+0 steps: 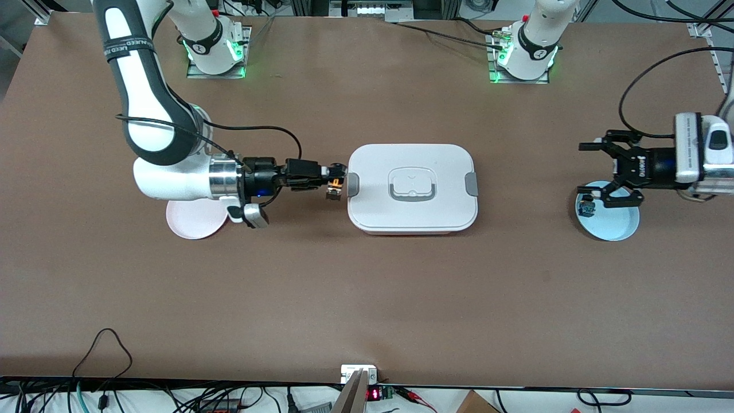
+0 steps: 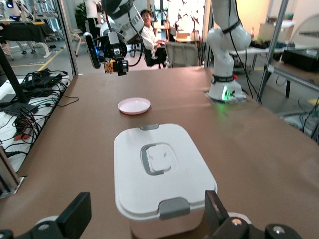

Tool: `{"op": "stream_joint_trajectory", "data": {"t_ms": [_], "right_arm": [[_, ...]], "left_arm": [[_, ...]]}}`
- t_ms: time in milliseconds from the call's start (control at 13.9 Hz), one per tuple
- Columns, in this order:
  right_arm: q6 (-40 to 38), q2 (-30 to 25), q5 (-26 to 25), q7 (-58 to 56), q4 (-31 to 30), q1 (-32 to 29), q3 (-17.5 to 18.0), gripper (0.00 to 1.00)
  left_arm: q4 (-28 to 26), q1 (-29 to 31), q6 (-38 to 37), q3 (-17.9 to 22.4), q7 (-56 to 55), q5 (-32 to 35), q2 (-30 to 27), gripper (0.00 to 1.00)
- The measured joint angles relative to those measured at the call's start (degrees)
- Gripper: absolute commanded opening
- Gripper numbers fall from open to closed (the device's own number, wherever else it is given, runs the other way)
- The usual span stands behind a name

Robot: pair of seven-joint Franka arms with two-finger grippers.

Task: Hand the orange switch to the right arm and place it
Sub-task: 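Open the left gripper and withdraw it while the right gripper holds the switch, then carry the switch with the right gripper over the white dish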

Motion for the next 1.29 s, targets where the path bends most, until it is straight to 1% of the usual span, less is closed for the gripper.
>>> {"op": "stream_joint_trajectory", "data": {"t_ms": [144,216,287,431,503,575,718,790,862,1006,1149,1293], "right_arm": [[0.00,-0.07,-8.53,-0.07,0.03,-1.71,-0.02,0.00],[-0.03,-0.26,-13.80,-0.19,0.07,-2.68,-0.03,0.00],[-0.14,-0.63,-18.86,-0.27,0.13,-3.55,-0.03,0.00],[-1.53,-1.71,-28.71,-0.38,0.20,-5.27,-0.05,0.00],[-2.23,-2.14,-32.87,-1.00,0.20,-6.14,-0.06,0.00],[-2.72,-2.38,-36.64,-2.50,0.20,-6.96,-0.07,0.00],[-2.99,-2.44,-45.63,-6.49,0.18,-8.72,-0.10,0.00],[-2.99,-2.45,-50.60,-9.02,0.17,-9.54,-0.10,0.00],[-2.99,-2.44,-55.62,-11.88,0.17,-10.33,-0.10,0.00],[-2.53,-2.43,-65.53,-18.49,0.16,-11.35,-0.13,0.00],[-0.39,-2.43,-73.29,-24.42,0.15,-11.79,-0.13,0.00],[2.50,-2.36,-79.78,-29.21,0.02,-11.81,-0.08,0.00]], "left_arm": [[3.81,-1.45,-1.35,0.17,-2.53,2.77,0.37,1.00],[4.94,-2.81,-3.08,1.17,-5.72,3.65,-0.21,1.00],[5.59,-5.49,-5.21,3.94,-9.62,4.33,-1.27,1.00],[5.92,-13.99,-7.56,14.60,-15.51,5.51,-4.45,1.00],[5.87,-18.41,-8.17,20.05,-18.04,7.29,-6.06,1.00],[5.76,-22.27,-8.48,24.66,-21.85,9.70,-7.61,1.00],[5.79,-29.46,-8.31,31.87,-31.38,16.64,-11.21,1.00],[5.78,-32.75,-7.47,34.03,-35.71,20.66,-13.28,1.00],[5.72,-35.64,-5.84,35.11,-39.41,24.69,-15.37,1.00],[4.62,-39.97,-0.65,35.60,-43.12,31.14,-18.45,1.00],[2.19,-42.15,8.74,36.43,-44.04,33.84,-19.42,1.00],[0.18,-42.26,18.28,37.73,-43.90,34.11,-19.38,1.00]]}}
